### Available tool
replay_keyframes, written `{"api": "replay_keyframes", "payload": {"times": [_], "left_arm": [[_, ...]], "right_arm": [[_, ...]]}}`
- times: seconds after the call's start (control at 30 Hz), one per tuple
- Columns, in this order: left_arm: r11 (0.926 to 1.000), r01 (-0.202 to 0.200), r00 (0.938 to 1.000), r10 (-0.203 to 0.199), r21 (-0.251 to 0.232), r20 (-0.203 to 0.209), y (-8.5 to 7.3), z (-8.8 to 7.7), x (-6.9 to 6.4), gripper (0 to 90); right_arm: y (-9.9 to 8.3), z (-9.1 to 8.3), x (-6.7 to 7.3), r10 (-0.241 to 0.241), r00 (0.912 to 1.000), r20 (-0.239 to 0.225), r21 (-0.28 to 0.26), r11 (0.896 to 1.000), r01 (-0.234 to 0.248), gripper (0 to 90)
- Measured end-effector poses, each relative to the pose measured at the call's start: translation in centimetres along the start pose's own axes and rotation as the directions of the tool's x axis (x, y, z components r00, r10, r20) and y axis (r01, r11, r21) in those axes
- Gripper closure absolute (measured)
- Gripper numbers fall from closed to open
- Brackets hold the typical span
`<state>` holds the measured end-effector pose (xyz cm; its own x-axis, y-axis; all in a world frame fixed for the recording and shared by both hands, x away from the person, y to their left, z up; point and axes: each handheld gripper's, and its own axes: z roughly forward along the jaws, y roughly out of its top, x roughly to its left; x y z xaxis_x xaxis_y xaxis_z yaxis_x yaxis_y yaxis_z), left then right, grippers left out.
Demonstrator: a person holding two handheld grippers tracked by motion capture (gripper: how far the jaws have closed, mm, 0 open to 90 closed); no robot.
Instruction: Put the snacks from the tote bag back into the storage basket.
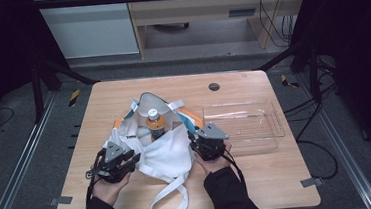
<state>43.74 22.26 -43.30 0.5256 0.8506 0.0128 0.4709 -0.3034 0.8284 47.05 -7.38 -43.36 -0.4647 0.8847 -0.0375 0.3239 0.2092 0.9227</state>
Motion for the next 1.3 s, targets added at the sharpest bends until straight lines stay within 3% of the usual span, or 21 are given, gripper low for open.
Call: {"api": "replay_keyframes", "payload": {"times": [0.2,0.33,0.5,0.67,0.9,1.3], "left_arm": [[0.9966,-0.012,0.9999,0.012,-0.081,-0.001,0.8,-1.3,0.0,58.3],[0.9944,0.004,1.0000,-0.004,-0.106,0.009,1.2,-1.6,0.2,51.6],[0.9917,-0.006,0.9999,0.007,-0.129,0.010,1.7,-1.9,0.3,45.7],[0.9893,-0.010,0.9996,0.014,-0.146,0.023,2.2,-2.3,0.5,41.1],[0.9868,-0.008,0.9997,0.012,-0.161,0.022,3.1,-2.5,0.7,38.0],[0.9822,0.008,0.9996,-0.003,-0.188,0.027,4.8,-2.4,1.6,37.1]], "right_arm": [[0.7,-1.8,-1.1,-0.012,0.9992,-0.039,-0.027,1.000,0.011,55.5],[0.8,-2.9,-1.9,-0.013,0.9974,-0.070,-0.035,0.999,0.010,47.3],[0.4,-3.8,-2.6,-0.003,0.9952,-0.098,-0.029,1.000,0.001,39.2],[-0.3,-4.5,-3.0,-0.024,0.9931,-0.115,-0.011,1.000,0.022,32.9],[-1.6,-5.8,-4.2,-0.033,0.9922,-0.120,0.007,0.999,0.034,27.2],[-2.9,-8.2,-6.7,-0.001,0.9946,-0.104,0.002,1.000,0.001,23.2]]}}
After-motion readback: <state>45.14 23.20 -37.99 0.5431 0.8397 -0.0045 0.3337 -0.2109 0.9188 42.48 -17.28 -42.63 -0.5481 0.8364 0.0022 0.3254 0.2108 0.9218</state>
